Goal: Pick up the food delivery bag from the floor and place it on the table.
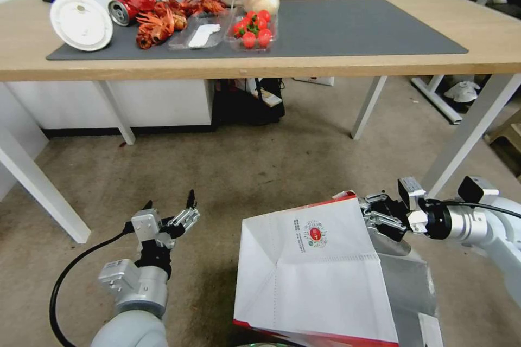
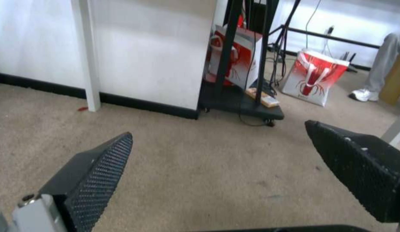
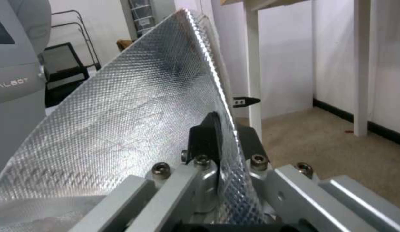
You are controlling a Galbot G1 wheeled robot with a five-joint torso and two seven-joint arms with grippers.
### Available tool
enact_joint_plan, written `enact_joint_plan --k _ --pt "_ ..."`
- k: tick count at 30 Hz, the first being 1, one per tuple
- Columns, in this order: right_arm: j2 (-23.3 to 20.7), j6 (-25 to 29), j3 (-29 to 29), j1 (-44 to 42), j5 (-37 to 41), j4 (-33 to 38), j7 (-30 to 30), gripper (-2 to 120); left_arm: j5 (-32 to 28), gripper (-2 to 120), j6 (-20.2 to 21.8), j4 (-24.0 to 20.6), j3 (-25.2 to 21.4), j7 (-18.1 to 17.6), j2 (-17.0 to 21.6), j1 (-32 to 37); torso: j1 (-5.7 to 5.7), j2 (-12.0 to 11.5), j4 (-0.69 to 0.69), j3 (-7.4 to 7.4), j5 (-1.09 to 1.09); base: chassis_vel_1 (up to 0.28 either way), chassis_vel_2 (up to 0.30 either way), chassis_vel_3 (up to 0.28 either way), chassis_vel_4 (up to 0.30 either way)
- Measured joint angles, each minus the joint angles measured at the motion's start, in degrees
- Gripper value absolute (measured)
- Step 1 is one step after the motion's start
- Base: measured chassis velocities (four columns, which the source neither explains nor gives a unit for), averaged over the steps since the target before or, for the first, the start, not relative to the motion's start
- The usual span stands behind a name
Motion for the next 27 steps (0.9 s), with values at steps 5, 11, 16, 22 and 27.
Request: enact_joint_plan --k 5,11,16,22,27 --pt "0.29 0.07 0.24 -0.43 -0.27 0.51 -0.03 0 -0.10 100 -1.63 -0.13 -0.06 0.01 -0.13 0.17 0.02 0.48 0.00 0.22 0.00 0.000 0.000 0.000 0.000" --pt "0.46 0.09 0.37 -0.52 -0.07 1.08 0.00 0 -0.17 100 -1.75 -0.49 -0.09 0.01 -0.17 0.40 0.02 1.50 0.00 1.25 0.00 0.000 0.000 0.000 0.000" --pt "0.59 0.09 0.63 -1.04 0.03 1.81 0.01 0 -0.23 100 -1.73 -1.05 -0.18 -0.04 -0.17 0.70 0.13 2.86 -0.01 2.53 0.00 0.000 0.000 0.000 0.000" --pt "0.61 0.13 0.93 -1.49 0.07 2.16 0.02 0 -0.22 100 -1.63 -1.52 -0.37 -0.18 -0.14 0.94 0.32 4.49 0.00 4.02 0.00 0.000 0.000 0.000 0.000" --pt "0.59 0.17 1.12 -1.78 0.06 2.33 0.01 0 -0.21 100 -1.60 -1.82 -0.42 -0.35 -0.14 1.12 0.48 5.57 0.00 4.97 0.00 0.000 0.000 0.000 0.000"
